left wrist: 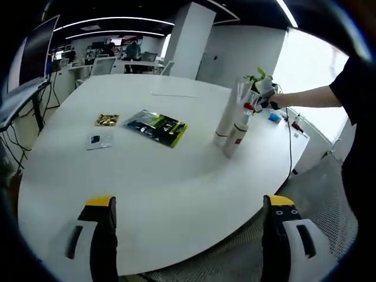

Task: Arrange the skincare products in the storage area until every visible bottle or jar stands upright without overlapping.

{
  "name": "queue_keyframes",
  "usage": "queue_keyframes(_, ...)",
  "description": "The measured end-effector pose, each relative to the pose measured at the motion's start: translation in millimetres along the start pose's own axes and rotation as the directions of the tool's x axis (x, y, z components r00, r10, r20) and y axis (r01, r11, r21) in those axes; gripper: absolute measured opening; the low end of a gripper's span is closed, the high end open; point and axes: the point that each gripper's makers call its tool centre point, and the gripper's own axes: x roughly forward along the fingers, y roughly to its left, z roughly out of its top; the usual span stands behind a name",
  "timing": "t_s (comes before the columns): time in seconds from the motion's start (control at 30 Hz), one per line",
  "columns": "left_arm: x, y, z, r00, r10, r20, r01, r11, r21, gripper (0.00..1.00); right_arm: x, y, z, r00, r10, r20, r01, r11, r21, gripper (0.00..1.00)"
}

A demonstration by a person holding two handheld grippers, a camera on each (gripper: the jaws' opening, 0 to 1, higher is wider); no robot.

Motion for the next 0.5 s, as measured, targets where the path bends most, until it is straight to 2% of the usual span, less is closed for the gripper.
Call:
queue_keyframes(0.13, 1.6, 0.3, 0.7, 1.0, 0.005, 0.0, -0.005, 1.0, -0.026, 0.95, 0.3, -1.3, -4.4, 1.0, 0.007, -0.022, -0.007, 1.0, 0.007, 0.66)
queue_keyframes(0.27, 4.3, -6.2, -1.1, 1.0, -0.01, -0.02, 0.01, 1.0, 0.006, 0.94, 11.6, -8.7, -10.4, 0.998, 0.016, -0.058, -0.017, 1.0, -0.008, 0.64)
queue_keyframes(0.33, 5.0, -8.3, -0.9, 0.999, -0.029, -0.019, 0.029, 1.0, 0.003, 0.94, 14.7, -6.2, -10.2, 0.998, 0.021, -0.065, -0.022, 1.0, -0.014, 0.64)
queue_keyframes(0.5, 4.7, -6.8, 2.2, 1.0, -0.02, -0.002, 0.02, 1.0, -0.021, 0.93, 21.7, 1.7, -7.2, 0.995, 0.042, -0.088, -0.046, 0.998, -0.05, 0.62)
